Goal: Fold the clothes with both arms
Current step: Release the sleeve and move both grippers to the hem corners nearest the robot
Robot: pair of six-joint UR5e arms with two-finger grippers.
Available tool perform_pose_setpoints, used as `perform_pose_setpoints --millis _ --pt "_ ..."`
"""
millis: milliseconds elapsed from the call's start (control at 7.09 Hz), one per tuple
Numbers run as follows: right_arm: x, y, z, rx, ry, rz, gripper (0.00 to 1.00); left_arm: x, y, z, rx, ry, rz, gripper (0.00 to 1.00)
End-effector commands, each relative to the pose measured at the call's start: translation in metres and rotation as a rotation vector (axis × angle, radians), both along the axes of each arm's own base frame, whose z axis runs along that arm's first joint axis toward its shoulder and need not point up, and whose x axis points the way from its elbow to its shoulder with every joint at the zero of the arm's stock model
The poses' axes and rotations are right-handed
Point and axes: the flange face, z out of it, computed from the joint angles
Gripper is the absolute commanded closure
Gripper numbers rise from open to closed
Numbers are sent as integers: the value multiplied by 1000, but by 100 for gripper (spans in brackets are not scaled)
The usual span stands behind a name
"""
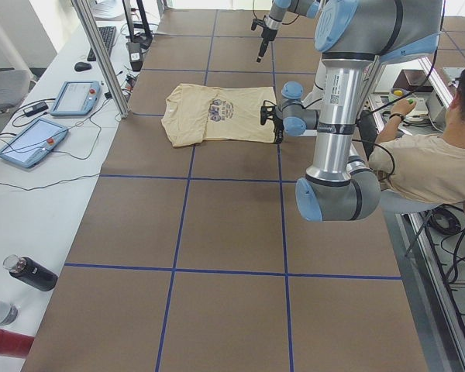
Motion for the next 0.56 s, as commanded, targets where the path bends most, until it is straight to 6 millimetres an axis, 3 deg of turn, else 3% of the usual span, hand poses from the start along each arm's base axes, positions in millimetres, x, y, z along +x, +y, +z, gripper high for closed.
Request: perform_pose_setpoints --millis 0,282,423 --pt "0 0 0 0 2 0 0 7 3 6 -4 -13 8 40" --pt "0 -1 -1 1 -1 1 0 11 4 2 -3 -7 12 41" --pt "0 -1 0 1 0 1 0 13 4 -4 -3 4 14 49"
